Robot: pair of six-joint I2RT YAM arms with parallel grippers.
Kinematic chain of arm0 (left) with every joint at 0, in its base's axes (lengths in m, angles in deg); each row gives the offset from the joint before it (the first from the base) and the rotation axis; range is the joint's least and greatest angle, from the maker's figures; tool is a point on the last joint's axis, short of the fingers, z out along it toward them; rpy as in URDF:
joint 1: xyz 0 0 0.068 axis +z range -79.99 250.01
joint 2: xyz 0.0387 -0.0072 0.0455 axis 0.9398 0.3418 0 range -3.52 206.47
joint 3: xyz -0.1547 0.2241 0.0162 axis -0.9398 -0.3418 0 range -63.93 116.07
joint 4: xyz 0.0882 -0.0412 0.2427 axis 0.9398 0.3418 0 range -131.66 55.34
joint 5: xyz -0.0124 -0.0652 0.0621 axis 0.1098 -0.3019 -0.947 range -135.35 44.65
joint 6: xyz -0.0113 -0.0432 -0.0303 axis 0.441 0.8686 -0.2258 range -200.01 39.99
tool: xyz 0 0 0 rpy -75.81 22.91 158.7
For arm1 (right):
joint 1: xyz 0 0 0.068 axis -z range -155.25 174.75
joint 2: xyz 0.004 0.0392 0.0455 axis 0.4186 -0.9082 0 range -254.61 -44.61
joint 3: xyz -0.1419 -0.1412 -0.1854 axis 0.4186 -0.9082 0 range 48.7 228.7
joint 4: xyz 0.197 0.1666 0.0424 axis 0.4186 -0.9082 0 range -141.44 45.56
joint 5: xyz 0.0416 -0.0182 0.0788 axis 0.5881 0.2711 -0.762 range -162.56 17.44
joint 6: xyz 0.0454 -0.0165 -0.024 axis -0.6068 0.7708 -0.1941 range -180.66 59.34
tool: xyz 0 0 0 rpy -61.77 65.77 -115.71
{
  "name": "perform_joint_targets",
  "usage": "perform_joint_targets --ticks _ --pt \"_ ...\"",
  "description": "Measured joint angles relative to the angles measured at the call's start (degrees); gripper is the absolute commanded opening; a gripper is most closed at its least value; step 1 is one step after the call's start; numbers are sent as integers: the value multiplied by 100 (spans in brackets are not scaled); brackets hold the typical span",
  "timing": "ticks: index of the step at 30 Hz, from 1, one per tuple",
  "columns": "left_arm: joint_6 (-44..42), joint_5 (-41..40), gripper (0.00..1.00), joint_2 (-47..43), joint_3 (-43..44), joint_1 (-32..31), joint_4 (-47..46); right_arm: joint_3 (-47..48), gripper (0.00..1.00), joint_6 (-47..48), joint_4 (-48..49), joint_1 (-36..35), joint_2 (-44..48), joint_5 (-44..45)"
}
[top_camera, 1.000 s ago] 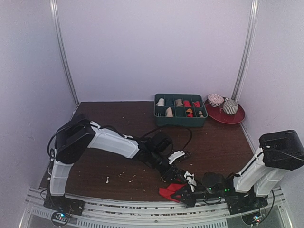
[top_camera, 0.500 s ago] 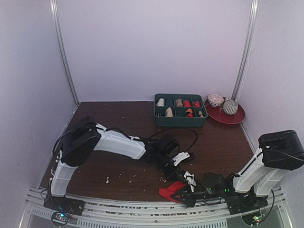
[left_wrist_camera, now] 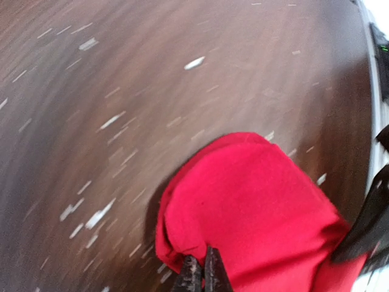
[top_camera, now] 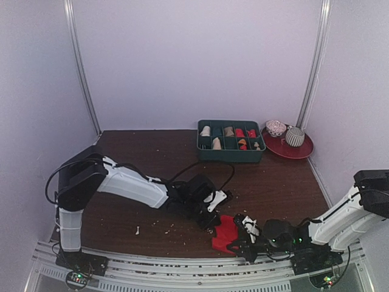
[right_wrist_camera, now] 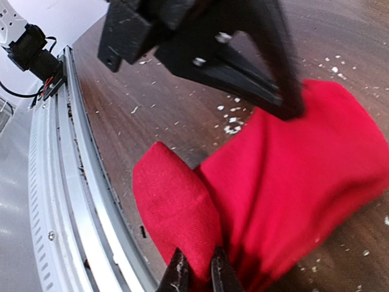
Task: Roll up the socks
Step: Roll a pair of socks at the center of the board.
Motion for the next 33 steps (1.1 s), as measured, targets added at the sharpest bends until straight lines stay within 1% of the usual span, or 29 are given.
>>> perform_joint_targets --ticks 4,8,13,17,20,27,29,31,32,33 --pt "151 -258 0 -350 -498 131 -118 68 7 166 -20 170 -74 33" --pt "214 -439 0 -461 -680 229 -234 358 7 326 177 328 -573 -199" --pt "227 -636 0 -457 -669 299 -264 782 7 457 603 570 -1283 -887" --pt "225 -898 0 -457 -664 337 -289 929 7 483 809 938 -1569 -1613" --pt "221 -1036 0 -439 -638 400 -284 953 7 487 756 1241 -1576 -2081" --pt "144 -1099 0 -350 -483 667 -273 1443 7 612 201 1652 -1759 -2673" --pt "101 -1123 13 -363 -492 686 -328 1495 7 621 192 1757 -1849 -2868" --pt "35 -1156 17 -420 -614 691 -479 1504 7 599 238 1838 -1910 -3045" --pt "-11 -1228 22 -494 -723 699 -557 1504 7 584 262 1869 -1937 -3110" --pt "-59 -1276 32 -588 -868 737 -612 1504 7 562 297 1902 -1971 -3202"
